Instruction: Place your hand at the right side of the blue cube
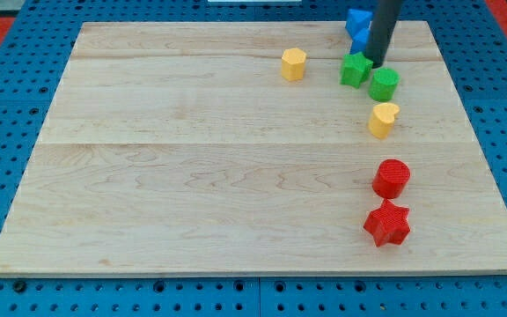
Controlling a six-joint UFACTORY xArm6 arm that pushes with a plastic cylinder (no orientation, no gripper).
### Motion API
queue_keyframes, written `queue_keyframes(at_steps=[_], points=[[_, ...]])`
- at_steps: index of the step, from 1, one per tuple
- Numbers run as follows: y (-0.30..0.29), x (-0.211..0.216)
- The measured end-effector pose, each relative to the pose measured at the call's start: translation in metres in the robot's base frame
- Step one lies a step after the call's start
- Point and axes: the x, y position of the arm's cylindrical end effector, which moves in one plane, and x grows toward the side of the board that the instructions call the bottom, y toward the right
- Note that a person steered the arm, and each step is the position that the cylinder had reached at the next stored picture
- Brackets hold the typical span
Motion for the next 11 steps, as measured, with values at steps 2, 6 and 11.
queue_keyframes(at_steps=[2, 6, 11], points=[[0.001, 0.002], [0.051, 0.001], [0.077, -0.024]])
